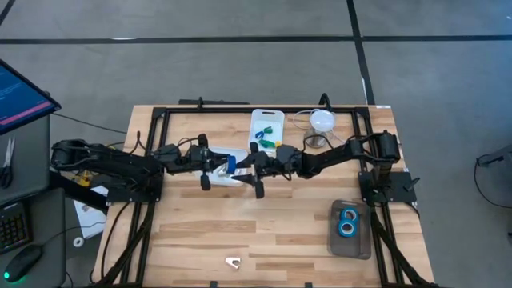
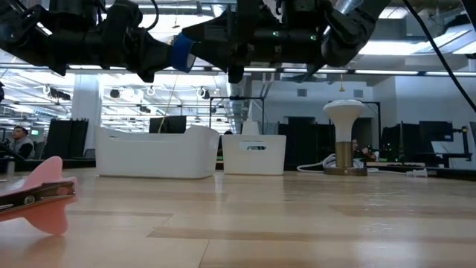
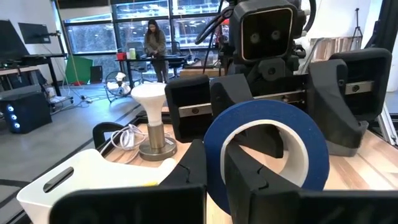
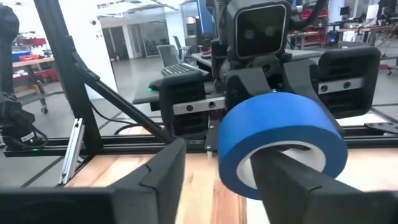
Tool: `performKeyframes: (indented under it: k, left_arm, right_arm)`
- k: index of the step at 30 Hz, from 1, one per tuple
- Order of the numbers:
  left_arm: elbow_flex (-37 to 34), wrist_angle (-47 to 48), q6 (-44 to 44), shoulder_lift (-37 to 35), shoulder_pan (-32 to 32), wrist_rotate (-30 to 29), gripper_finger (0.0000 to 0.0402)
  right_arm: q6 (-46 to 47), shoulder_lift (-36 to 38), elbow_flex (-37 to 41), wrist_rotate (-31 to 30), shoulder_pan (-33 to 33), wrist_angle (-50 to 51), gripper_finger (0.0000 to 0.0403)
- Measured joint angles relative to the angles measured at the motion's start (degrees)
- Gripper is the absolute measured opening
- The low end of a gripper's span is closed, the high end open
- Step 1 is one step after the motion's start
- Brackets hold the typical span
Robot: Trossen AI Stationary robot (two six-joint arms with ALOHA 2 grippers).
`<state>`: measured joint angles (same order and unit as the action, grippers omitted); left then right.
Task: Pick and place Stapler, Stapler remover, tape
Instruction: Put the dark blue tape into the black transparent bin
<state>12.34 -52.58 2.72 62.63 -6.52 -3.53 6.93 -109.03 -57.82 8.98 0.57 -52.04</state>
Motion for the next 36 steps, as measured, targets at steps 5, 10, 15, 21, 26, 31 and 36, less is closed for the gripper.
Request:
performKeyframes:
  k: [5,10,15,21,26,31,36]
  left_arm:
    - [0.02,-0.07,0.0,0.0,0.04,0.19,0.0009]
    - [0.04,-0.11,0.3,-0.02,0.02,0.01,0.0009]
    - [0.07,-0.13,0.25,-0.04,0.02,0.15,0.0018]
    - [0.07,0.14,-1.67,0.0,0.0,-0.53,0.0075]
    - [0.02,0.3,-1.65,0.0,-0.02,-0.51,0.0097]
    - [0.02,1.43,-1.58,0.0,0.0,-0.13,0.0098]
    - [0.0,3.7,-1.53,0.0,0.0,-0.09,0.0097]
  right_arm:
    - [-0.05,0.0,-0.53,-0.1,0.15,0.84,0.0116]
    - [-0.19,-0.02,-0.56,-0.01,0.69,0.84,0.0052]
    - [-0.29,-0.04,-0.57,0.21,0.73,0.84,0.0019]
    - [-0.55,-0.02,-0.56,-0.01,1.32,1.01,0.0019]
    - [0.33,0.1,1.01,0.01,2.19,1.58,0.0019]
    - [0.47,2.06,1.44,-1.82,2.57,9.49,0.0019]
    - [0.01,8.41,1.53,-8.06,1.94,25.55,0.0019]
